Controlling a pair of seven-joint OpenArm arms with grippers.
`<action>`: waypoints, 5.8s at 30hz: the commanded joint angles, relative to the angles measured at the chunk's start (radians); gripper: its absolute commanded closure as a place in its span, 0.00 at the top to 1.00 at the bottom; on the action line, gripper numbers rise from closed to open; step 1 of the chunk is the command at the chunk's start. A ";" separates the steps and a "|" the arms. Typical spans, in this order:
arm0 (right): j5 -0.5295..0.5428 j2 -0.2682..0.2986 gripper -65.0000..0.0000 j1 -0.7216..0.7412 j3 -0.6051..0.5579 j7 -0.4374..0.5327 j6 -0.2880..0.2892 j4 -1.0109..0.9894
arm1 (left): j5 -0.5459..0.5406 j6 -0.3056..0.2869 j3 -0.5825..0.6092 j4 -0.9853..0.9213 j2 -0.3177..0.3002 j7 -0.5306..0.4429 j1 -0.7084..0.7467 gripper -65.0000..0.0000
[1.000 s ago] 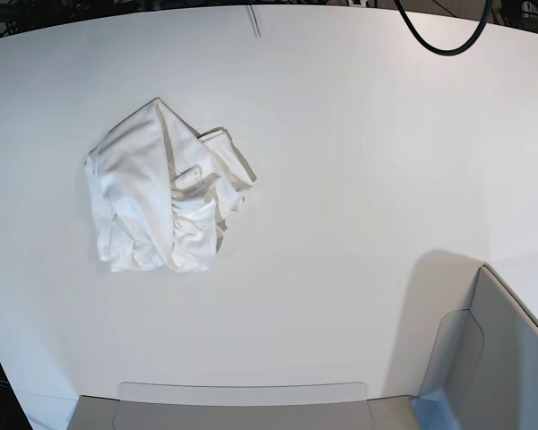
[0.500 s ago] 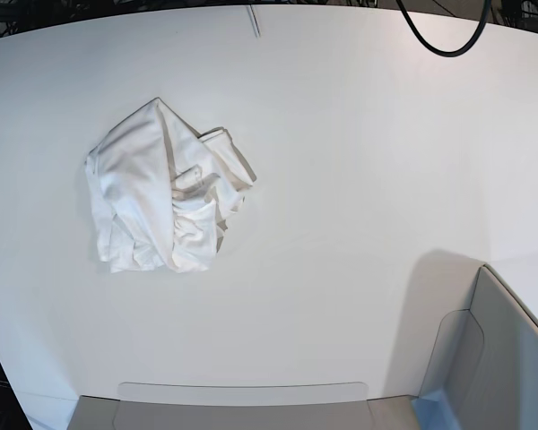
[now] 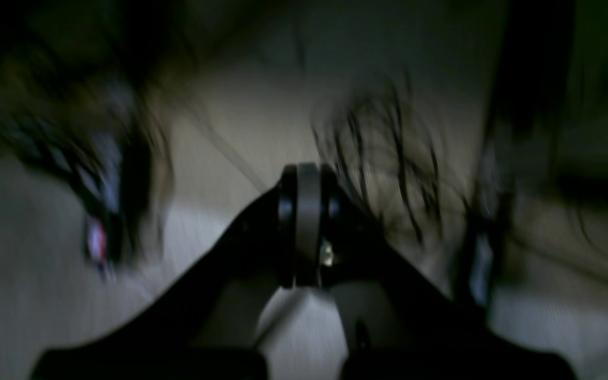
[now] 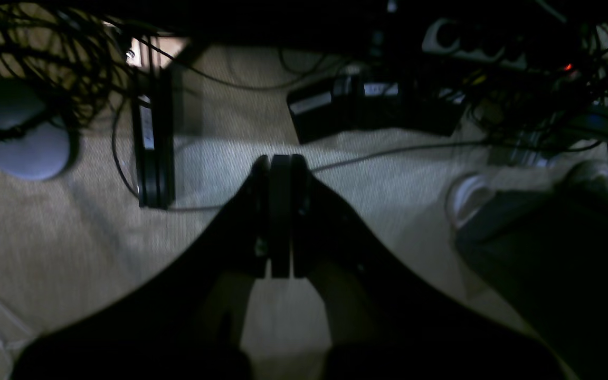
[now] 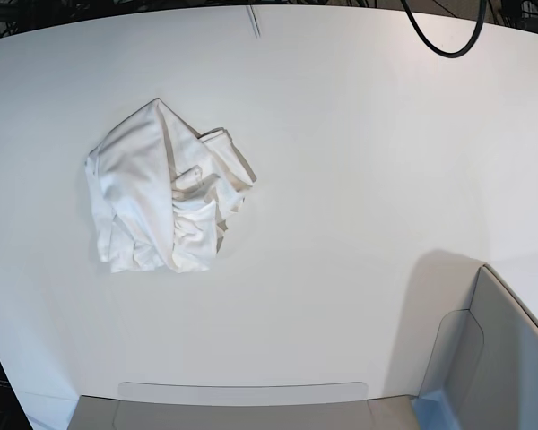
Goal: Layout the t-shirt on the table in an organized manner, then fold the t-shirt properly
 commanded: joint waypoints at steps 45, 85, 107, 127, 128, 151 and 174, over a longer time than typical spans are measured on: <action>0.291 0.100 0.01 -0.784 0.032 0.261 -0.002 1.556 | -0.171 0.010 -0.174 1.337 0.266 -0.312 0.416 0.01; 0.291 -0.059 0.33 -0.327 0.185 -0.753 -0.001 2.047 | 0.678 0.008 0.838 1.840 0.222 0.930 0.093 0.55; 0.288 0.020 0.33 -0.045 0.075 -1.118 0.011 2.039 | 0.372 0.008 0.593 1.857 0.160 1.006 0.044 0.53; 0.285 -0.142 0.38 0.124 0.068 -1.441 -0.058 2.033 | 0.366 0.008 0.567 1.857 0.160 1.004 0.060 0.53; 0.285 -0.142 0.40 0.126 0.068 -1.456 -0.059 2.033 | 0.366 0.008 0.567 1.857 0.160 1.004 0.060 0.53; 0.285 -0.245 0.42 0.262 0.075 -1.473 -0.099 1.841 | 0.366 0.008 0.568 1.857 0.160 1.004 0.099 0.53; 0.285 -0.202 0.01 0.367 -0.002 -1.473 -0.108 1.749 | 0.366 0.008 0.568 1.854 0.160 1.004 0.101 0.53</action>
